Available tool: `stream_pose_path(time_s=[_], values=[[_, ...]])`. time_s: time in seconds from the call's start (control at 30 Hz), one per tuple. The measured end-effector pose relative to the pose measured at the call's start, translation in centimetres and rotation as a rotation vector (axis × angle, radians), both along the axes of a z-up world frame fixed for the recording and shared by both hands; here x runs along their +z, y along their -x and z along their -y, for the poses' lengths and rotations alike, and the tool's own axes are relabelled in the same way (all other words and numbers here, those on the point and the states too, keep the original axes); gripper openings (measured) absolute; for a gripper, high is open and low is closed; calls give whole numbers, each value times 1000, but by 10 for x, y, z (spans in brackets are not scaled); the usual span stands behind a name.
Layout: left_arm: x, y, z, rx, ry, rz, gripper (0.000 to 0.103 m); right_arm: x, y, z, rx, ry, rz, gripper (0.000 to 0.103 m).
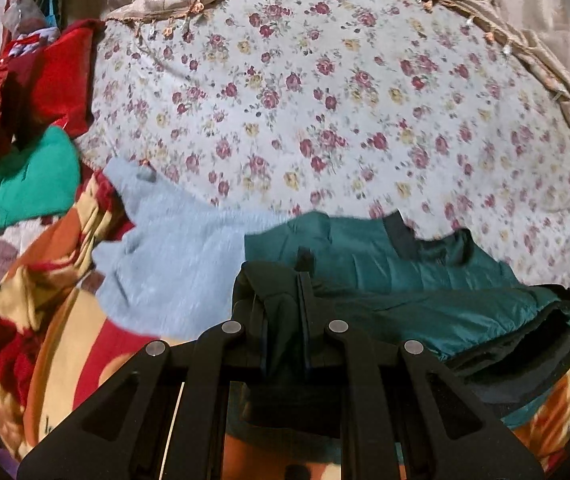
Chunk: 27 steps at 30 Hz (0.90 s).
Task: Fold large clothes
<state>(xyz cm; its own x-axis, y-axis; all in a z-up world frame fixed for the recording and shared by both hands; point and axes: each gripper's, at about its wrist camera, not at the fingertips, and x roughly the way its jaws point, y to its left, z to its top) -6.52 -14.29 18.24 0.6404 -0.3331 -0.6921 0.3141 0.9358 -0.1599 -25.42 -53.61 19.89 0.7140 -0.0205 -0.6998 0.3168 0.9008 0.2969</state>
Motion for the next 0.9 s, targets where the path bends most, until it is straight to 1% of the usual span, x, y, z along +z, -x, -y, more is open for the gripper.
stream_pose_path(time_s=[0.13,0.23,0.43,0.57,0.7,0.77,0.83,0.87,0.9], values=[[-12,-28,25,26,-45,-3,11,-11,-27,15,-22,-7,-21,23],[-29,-47,39,44,-81,-20,11,-30,-47,28,-48,-45,-42,23],[-59,-66,63,50,-166,-18,11,-68,-73,39,-91,-64,-55,23],[-72,-76,70,63,-185,-40,11,-86,-87,44,-92,-94,-58,26],[-81,-82,71,73,-180,-69,12,-83,-89,48,-70,-132,-48,34],[-83,-82,71,72,-177,-70,12,-76,-83,49,-71,-146,-37,36],[-84,-82,72,70,-177,-73,12,-66,-74,48,-71,-154,-9,41],[-84,-82,72,70,-176,-74,12,-58,-67,46,-69,-155,11,50],[-84,-81,72,70,-177,-75,12,-51,-60,43,-71,-145,33,63]])
